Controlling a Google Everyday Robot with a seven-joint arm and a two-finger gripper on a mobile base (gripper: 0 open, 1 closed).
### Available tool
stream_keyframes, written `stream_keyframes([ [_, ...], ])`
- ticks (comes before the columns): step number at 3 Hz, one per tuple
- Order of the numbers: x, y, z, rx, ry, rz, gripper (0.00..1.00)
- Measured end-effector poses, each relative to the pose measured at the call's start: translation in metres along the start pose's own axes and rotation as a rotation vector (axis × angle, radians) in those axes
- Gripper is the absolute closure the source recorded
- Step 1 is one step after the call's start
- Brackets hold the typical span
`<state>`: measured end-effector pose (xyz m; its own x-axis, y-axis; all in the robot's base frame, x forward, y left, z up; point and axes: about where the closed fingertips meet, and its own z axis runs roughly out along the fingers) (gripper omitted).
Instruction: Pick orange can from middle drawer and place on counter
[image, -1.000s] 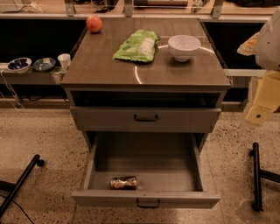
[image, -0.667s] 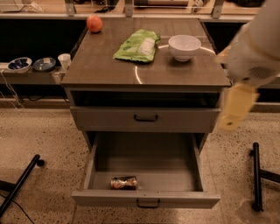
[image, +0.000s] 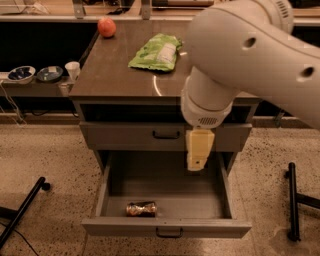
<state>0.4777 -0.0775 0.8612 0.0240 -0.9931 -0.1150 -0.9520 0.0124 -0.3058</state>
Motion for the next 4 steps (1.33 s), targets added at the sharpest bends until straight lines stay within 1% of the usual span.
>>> stream_keyframes([
  [1, 0.0, 0.0, 0.0, 0.0, 0.0, 0.001, 0.0],
  [2, -0.007, 0.005, 0.03, -0.02, -0.042, 0.005, 0.0],
  [3, -0.024, 0.047, 0.122, -0.116, -0.133, -0.027, 0.0],
  [4, -0.025, 0.079, 0.189, -0.159, -0.274, -0.001, 0.0],
])
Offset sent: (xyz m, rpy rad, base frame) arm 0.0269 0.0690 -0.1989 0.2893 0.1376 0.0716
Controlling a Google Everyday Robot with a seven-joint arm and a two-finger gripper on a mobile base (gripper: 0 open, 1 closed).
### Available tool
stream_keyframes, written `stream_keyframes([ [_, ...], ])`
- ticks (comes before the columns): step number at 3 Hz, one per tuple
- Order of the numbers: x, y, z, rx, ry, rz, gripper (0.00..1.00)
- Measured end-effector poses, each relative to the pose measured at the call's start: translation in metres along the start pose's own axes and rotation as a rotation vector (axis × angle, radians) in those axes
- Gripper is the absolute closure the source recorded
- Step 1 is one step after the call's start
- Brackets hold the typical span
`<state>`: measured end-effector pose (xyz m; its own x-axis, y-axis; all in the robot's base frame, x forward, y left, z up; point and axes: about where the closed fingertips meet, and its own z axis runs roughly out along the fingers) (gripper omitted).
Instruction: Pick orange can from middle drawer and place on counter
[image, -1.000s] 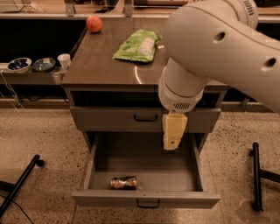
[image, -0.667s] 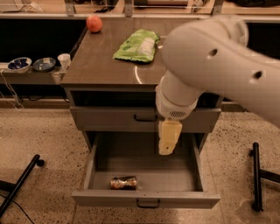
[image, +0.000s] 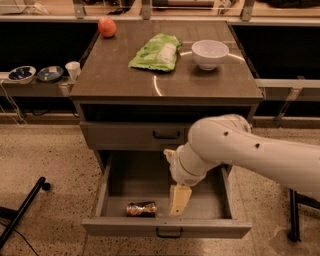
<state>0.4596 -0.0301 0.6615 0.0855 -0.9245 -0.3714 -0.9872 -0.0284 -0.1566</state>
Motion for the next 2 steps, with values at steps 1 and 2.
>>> stream_keyframes([
  [1, 0.0007, -0.0146, 0.0084, 0.056, -0.042, 0.001, 0.0],
  [2, -0.0007, -0.0145, 0.0068, 0.055, -0.039, 0.0, 0.0],
])
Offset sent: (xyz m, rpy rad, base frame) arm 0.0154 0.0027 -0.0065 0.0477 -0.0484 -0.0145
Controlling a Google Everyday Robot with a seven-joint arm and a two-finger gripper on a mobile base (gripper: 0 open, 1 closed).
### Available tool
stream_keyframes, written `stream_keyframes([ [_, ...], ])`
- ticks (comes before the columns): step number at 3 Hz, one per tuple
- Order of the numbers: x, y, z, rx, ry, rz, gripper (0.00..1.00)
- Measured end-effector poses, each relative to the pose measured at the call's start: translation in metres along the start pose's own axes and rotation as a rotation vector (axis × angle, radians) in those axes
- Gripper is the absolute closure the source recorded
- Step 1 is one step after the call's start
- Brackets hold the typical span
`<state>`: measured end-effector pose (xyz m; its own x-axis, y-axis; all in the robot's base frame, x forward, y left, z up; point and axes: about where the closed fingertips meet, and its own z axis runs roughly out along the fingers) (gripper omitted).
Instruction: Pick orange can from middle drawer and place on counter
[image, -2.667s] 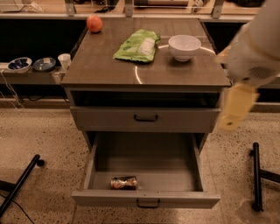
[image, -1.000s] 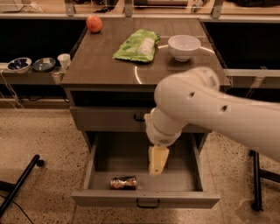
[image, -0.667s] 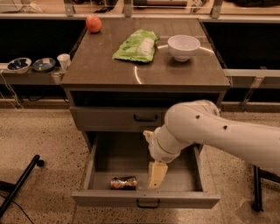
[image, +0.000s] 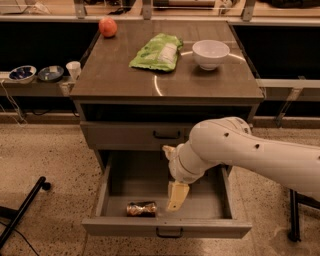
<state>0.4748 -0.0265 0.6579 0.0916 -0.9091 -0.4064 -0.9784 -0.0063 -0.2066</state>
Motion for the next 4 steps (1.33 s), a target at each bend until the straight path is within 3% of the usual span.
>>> stream_keyframes([
  [2, 0.005, -0.002, 0.049, -0.068, -0.052, 0.023, 0.0],
  [3, 0.005, 0.0, 0.084, -0.081, -0.045, 0.037, 0.0],
  [4, 0.013, -0.006, 0.116, -0.073, -0.053, 0.075, 0.08],
])
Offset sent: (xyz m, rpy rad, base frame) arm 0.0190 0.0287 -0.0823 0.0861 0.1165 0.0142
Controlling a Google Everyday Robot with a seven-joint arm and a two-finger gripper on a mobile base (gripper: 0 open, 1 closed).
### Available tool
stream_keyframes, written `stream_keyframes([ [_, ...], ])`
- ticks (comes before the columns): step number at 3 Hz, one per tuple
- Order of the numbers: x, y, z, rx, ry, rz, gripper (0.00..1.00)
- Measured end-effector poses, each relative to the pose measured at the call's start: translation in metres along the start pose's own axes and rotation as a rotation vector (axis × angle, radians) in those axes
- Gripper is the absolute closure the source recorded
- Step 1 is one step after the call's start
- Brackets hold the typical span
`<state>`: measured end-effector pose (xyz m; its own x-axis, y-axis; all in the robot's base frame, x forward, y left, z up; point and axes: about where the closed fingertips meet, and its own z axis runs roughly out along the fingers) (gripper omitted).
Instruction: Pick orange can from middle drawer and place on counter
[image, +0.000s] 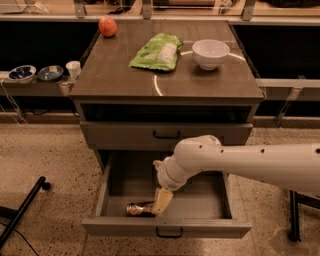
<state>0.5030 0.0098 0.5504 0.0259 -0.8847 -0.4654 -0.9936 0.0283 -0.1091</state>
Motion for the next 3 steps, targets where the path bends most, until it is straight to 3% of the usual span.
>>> stream_keyframes([
  [1, 0.0165, -0.0094, 0.0466, 0.011, 0.013, 0.035, 0.11],
  [2, 0.0163, -0.0094, 0.0466, 0.011, 0.012, 0.035, 0.0],
  [3, 0.0164, -0.0095, 0.0468, 0.011, 0.012, 0.035, 0.0],
])
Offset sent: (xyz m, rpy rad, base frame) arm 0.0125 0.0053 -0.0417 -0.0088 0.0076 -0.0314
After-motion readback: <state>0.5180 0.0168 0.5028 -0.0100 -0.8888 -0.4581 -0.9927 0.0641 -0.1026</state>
